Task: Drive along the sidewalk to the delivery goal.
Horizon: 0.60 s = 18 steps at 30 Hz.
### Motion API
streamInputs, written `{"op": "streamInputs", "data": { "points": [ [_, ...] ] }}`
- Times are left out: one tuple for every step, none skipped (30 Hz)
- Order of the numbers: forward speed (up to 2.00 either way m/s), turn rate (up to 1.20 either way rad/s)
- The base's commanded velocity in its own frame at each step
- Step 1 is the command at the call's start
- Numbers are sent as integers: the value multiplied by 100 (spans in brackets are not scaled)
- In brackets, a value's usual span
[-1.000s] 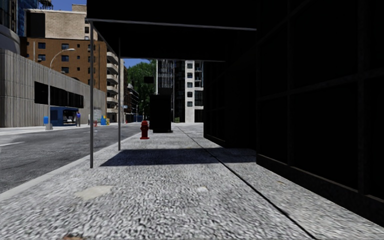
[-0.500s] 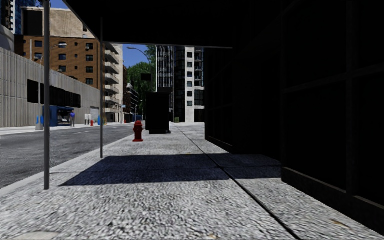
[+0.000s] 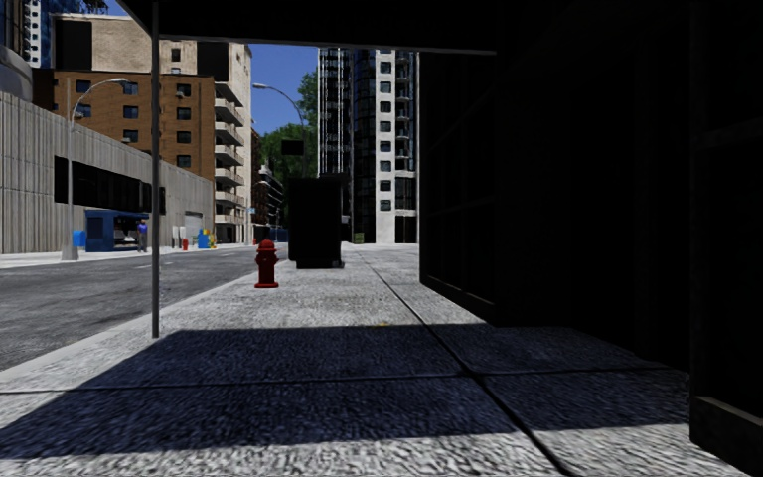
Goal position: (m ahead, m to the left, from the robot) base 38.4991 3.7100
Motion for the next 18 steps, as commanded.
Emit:
{"op": "streamInputs", "data": {
  "points": [
    [197, 2],
    [197, 0],
    [196, 0],
    [196, 0],
    [196, 0],
    [196, 0],
    [196, 0],
    [196, 0],
    [196, 0],
    [196, 0],
    [196, 0],
    [196, 0],
    [196, 0],
    [196, 0],
    [196, 0],
    [196, 0],
    [196, 2],
    [196, 22]
  ]
}}
